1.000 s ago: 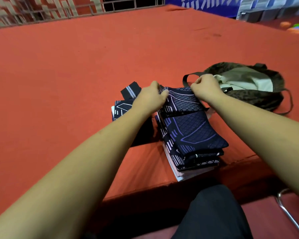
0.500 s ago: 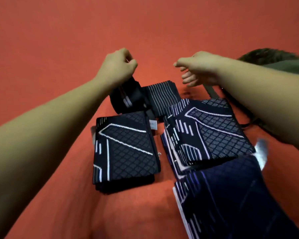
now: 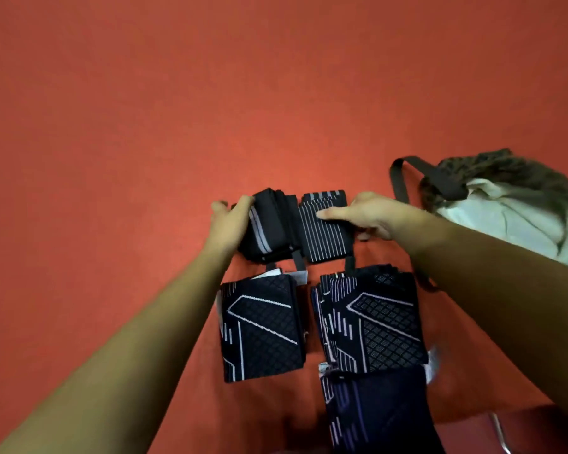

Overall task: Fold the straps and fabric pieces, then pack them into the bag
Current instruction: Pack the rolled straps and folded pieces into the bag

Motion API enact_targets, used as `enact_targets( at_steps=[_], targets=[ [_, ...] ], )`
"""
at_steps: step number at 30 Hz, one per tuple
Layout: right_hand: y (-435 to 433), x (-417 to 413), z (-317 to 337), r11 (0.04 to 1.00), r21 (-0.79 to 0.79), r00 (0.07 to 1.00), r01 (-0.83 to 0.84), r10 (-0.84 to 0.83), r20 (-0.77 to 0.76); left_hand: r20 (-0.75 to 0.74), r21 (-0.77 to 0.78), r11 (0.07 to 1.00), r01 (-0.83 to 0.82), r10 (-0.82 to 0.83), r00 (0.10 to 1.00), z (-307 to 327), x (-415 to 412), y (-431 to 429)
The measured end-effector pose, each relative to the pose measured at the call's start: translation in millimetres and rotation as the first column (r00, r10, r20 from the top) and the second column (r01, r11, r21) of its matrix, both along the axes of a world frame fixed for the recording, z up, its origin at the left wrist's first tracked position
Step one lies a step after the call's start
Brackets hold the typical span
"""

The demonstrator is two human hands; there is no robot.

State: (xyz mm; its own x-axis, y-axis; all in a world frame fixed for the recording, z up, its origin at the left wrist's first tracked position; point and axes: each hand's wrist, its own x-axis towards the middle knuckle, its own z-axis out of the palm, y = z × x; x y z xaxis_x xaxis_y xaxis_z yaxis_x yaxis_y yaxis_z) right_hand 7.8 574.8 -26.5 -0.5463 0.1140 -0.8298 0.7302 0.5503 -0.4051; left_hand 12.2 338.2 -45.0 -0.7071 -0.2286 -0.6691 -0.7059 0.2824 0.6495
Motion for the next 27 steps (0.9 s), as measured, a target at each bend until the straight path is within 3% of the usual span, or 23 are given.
enact_targets(
  at_steps=[2, 8, 15, 21, 27],
  targets=[
    [-1.2, -2.6, -3.1, 1.000, -0.020, 0.999, -0.013, 0.014, 0.033, 0.095, 0.128, 0.991, -0.030, 0.018, 0.995, 0.7, 5.1, 2.6],
    [-10.5, -7.2, -15.6, 0.988, -0.044, 0.988, 0.151, -0.150, 0.038, 0.104, 0.316, 0.946, -0.066, 0.035, 0.994, -7.0, 1.8, 3.7],
    [-23.0, 3.0, -27.0, 0.928, -0.233, 0.952, 0.291, -0.305, -0.024, 0.152, 0.358, 0.931, -0.074, 0.020, 0.988, -15.0, -1.2, 12.4],
    [-19.3, -2.8, -7.5, 0.888, -0.379, 0.939, 0.259, -0.324, -0.118, 0.035, 0.429, 0.901, -0.065, 0.056, 0.998, -3.5, -1.5, 20.7],
    [5.1, -0.1, 53.6, 0.833, -0.457, 0.890, 0.311, -0.424, -0.167, -0.057, 0.528, 0.845, -0.084, 0.134, 0.989, 57.4, -0.3, 27.8]
  ],
)
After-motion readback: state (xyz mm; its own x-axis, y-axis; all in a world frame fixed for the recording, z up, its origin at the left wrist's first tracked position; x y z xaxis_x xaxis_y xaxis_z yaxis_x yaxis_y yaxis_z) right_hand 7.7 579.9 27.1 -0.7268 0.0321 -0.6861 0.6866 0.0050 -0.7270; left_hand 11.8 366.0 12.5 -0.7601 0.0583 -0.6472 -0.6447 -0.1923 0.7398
